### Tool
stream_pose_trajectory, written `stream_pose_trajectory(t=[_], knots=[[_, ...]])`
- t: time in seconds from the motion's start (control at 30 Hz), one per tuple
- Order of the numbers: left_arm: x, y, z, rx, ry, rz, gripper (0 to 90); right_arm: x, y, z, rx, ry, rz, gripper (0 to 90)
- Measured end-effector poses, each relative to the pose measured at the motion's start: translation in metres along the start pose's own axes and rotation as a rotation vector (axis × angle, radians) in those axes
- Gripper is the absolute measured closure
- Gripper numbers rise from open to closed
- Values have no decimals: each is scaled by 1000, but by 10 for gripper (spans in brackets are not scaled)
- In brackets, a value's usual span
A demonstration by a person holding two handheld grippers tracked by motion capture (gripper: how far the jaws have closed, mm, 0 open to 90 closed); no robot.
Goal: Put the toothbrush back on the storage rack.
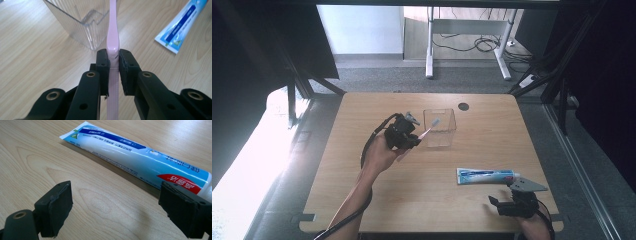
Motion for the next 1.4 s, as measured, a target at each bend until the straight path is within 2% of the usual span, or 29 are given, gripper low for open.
stream_pose_trajectory(t=[0.07,0.37,0.43,0.73,1.4], knots=[[-1,-1,-3,10,13,-2,789,0,0,0,0,0,0,124],[-7,-5,-16,48,20,-13,789,0,0,0,4,1,-1,123],[-8,-6,-20,65,41,-6,789,0,0,0,4,2,-1,123],[-15,-8,-36,101,46,-21,789,0,0,0,3,3,-3,124],[-15,-22,-70,162,46,-51,789,-1,0,-1,8,5,-8,124]])
Point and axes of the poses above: each handheld gripper's, and its own axes: y roughly backward along the jaws, z roughly out of its underside, x roughly to its right, the point moved 4 cm from there along -y, roughly forward along the jaws, and after that the axes turned 8 degrees about -z, right-handed, at the moved point
